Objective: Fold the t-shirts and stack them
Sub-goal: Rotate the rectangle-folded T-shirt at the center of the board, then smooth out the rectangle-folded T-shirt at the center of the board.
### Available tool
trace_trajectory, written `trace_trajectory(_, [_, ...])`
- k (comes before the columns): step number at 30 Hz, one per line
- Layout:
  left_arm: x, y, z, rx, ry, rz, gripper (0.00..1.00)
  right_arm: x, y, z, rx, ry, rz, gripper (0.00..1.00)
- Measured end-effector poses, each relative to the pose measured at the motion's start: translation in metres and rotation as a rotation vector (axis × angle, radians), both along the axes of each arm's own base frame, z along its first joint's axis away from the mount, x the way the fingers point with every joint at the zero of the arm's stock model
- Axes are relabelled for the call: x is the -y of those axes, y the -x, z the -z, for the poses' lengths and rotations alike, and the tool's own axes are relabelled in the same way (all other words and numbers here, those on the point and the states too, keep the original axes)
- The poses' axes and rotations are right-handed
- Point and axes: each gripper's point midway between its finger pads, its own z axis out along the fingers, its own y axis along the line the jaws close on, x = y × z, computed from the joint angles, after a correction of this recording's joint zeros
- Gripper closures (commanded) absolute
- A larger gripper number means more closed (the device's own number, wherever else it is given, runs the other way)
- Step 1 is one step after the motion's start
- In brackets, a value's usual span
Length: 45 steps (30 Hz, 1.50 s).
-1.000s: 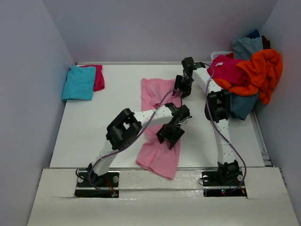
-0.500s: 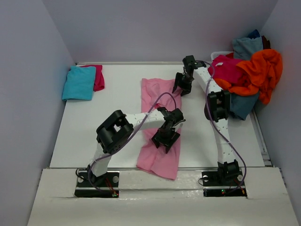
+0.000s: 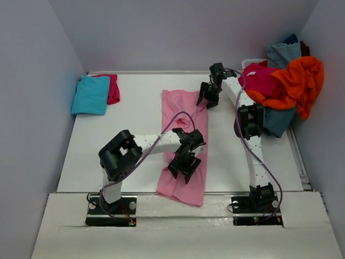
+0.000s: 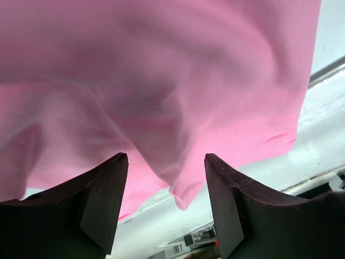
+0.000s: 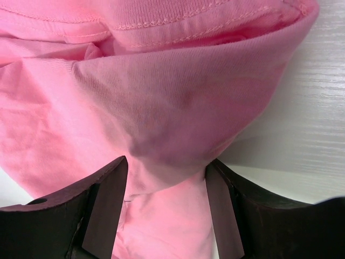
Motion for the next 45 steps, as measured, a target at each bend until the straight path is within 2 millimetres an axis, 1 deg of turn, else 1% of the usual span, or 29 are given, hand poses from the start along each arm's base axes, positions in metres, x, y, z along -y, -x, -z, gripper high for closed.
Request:
trace_trajectory(4, [-0.012,0.014,-0.008,-0.022,0.009,-0.003,0.30,-0.001,-0.001,0.000,0.006,-0.003,-0.005,0.35])
trace_trajectory(10, [-0.015,0.023,-0.015,-0.042,0.038,-0.017,0.30,-0.002,-0.002,0.000,0.009,-0.008,-0.008,0.35])
trace_trajectory(12, [-0.017,0.026,-0.015,-0.047,0.046,-0.019,0.30,-0.002,-0.002,0.000,0.009,-0.009,-0.008,0.35])
trace_trajectory(17, [-0.022,0.039,-0.006,-0.086,0.051,-0.027,0.30,-0.001,0.000,-0.001,0.013,-0.015,-0.008,0.35])
trace_trajectory(20, [-0.024,0.044,-0.003,-0.104,0.054,-0.033,0.30,0.004,0.010,-0.003,0.002,0.001,-0.004,0.34])
trace_trajectory(23, [-0.021,0.048,-0.003,-0.116,0.071,-0.035,0.30,0.007,0.014,-0.008,0.004,0.014,-0.004,0.33])
trace_trajectory(27, [-0.016,0.055,-0.010,-0.125,0.130,-0.036,0.31,0.008,0.015,-0.019,0.014,0.014,-0.008,0.33])
trace_trajectory(29, [-0.018,0.058,-0.013,-0.132,0.143,-0.040,0.34,0.009,0.017,-0.026,0.020,0.016,-0.012,0.34])
trace_trajectory(32, [-0.019,0.060,-0.019,-0.130,0.158,-0.046,0.34,0.009,0.019,-0.034,0.026,0.015,-0.015,0.34])
trace_trajectory(34, [-0.019,0.055,-0.023,-0.095,0.150,-0.056,0.33,0.010,0.024,-0.038,0.023,0.016,-0.017,0.34])
trace_trajectory(36, [-0.018,0.045,-0.029,-0.044,0.127,-0.070,0.32,0.011,0.027,-0.040,0.021,0.017,-0.019,0.33])
trace_trajectory(38, [-0.005,0.022,-0.046,0.055,0.142,-0.092,0.32,0.012,0.032,-0.042,0.016,0.018,-0.019,0.34])
trace_trajectory(39, [0.000,0.015,-0.051,0.083,0.152,-0.100,0.32,0.010,0.034,-0.042,0.013,0.019,-0.024,0.34])
trace_trajectory(41, [0.014,-0.013,-0.072,0.175,0.180,-0.145,0.32,0.009,0.037,-0.044,0.010,0.020,-0.029,0.33])
trace_trajectory(42, [0.020,-0.030,-0.082,0.213,0.199,-0.175,0.32,0.009,0.038,-0.044,0.010,0.020,-0.031,0.33])
trace_trajectory(43, [0.023,-0.041,-0.088,0.238,0.210,-0.197,0.32,0.006,0.040,-0.046,0.012,0.019,-0.037,0.34])
trace_trajectory(44, [0.026,-0.065,-0.098,0.279,0.226,-0.248,0.32,0.005,0.041,-0.047,0.012,0.019,-0.041,0.34])
trace_trajectory(45, [0.024,-0.082,-0.101,0.297,0.228,-0.288,0.32,0.002,0.044,-0.050,0.012,0.017,-0.047,0.34])
